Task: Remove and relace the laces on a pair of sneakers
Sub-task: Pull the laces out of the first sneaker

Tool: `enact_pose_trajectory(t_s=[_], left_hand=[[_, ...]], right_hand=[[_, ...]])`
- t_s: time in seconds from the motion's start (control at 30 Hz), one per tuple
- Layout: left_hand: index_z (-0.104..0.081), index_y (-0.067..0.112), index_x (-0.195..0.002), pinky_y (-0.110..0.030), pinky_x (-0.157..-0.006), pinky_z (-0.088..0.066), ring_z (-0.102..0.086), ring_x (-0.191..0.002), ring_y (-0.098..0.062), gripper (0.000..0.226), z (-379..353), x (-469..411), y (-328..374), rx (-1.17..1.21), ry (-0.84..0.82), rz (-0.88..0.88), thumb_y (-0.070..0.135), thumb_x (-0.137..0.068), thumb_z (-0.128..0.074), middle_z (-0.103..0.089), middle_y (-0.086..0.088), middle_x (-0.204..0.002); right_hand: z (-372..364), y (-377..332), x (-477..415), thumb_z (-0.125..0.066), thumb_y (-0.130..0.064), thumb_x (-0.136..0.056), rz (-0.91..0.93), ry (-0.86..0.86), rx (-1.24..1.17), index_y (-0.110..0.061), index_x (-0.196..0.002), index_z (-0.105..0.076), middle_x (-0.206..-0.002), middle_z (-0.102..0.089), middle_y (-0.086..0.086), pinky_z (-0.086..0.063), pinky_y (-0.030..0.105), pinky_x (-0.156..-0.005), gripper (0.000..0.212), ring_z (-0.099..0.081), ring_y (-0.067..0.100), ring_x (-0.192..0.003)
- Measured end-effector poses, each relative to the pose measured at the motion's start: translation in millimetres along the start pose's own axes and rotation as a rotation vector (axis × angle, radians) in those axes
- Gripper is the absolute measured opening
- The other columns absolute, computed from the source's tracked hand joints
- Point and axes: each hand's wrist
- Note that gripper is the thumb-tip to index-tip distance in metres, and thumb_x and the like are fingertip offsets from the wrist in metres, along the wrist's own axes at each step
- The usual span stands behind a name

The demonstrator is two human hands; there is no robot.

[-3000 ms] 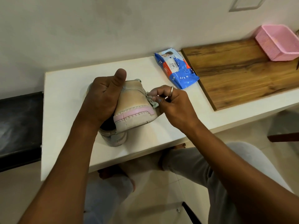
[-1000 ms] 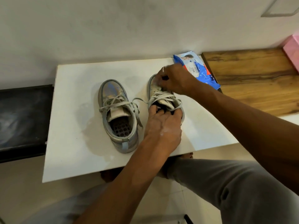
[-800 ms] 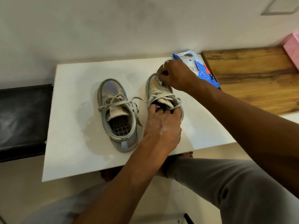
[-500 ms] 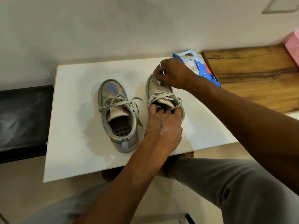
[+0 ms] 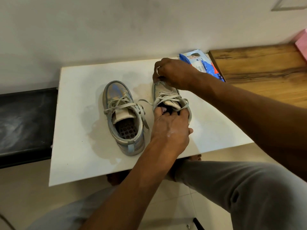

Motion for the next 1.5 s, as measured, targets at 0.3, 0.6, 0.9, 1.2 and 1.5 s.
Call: enact_pose_trajectory(t_s=[0.3, 0.6, 0.9, 1.2, 1.5], left_hand=[[-0.049, 0.016, -0.128, -0.037, -0.108, -0.024, -0.053, -0.12, -0.025, 0.059, 4, -5, 1, 0.013, -0.063, 0.038, 0.063, -0.092, -0.046, -0.064, -0.004, -0.122], [-0.04, 0.024, -0.136, -0.044, -0.111, -0.019, -0.041, -0.133, -0.027, 0.054, -5, -6, -1, -0.014, -0.005, 0.01, 0.057, -0.094, -0.045, -0.049, -0.004, -0.142], [-0.047, 0.026, -0.127, -0.042, -0.107, -0.02, -0.046, -0.126, -0.024, 0.047, -7, -5, -4, 0.012, 0.051, -0.003, 0.057, -0.092, -0.049, -0.056, -0.002, -0.133], [-0.048, 0.026, -0.124, -0.043, -0.106, -0.02, -0.048, -0.123, -0.023, 0.044, -7, -6, -5, 0.034, 0.06, -0.011, 0.056, -0.092, -0.05, -0.057, -0.001, -0.13], [-0.046, 0.025, -0.13, -0.043, -0.108, -0.021, -0.047, -0.126, -0.025, 0.048, -9, -7, -1, 0.005, 0.069, 0.0, 0.056, -0.092, -0.051, -0.056, -0.002, -0.135]], right_hand=[[-20, -1, 61, -0.063, -0.009, -0.094, -0.534, 0.137, -0.547, -0.016, -0.105, -0.075, -0.086, -0.07, -0.007, -0.054, 0.015, -0.074, 0.017, -0.065, 0.003, -0.074], [-7, 17, 68, -0.074, -0.011, -0.087, -0.595, -0.103, -0.754, -0.014, -0.103, -0.075, -0.091, -0.076, 0.003, -0.056, 0.012, -0.065, 0.016, -0.07, 0.009, -0.075], [-25, 0, 45, -0.068, -0.013, -0.089, -0.634, 0.176, -0.515, -0.013, -0.099, -0.075, -0.086, -0.072, 0.0, -0.047, 0.011, -0.057, 0.012, -0.059, 0.004, -0.064], [-29, 5, 41, -0.068, -0.013, -0.089, -0.627, 0.167, -0.48, -0.015, -0.099, -0.076, -0.086, -0.072, -0.001, -0.045, 0.012, -0.061, 0.013, -0.06, 0.005, -0.068], [-41, 3, 27, -0.06, -0.016, -0.094, -0.506, 0.326, -0.357, -0.016, -0.11, -0.074, -0.107, -0.072, 0.004, -0.049, 0.025, -0.084, 0.022, -0.064, 0.017, -0.095]])
Point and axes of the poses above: each hand's wrist, its own x-axis away from the middle knuckle, its own z-axis out of the back of the hand, y = z × x
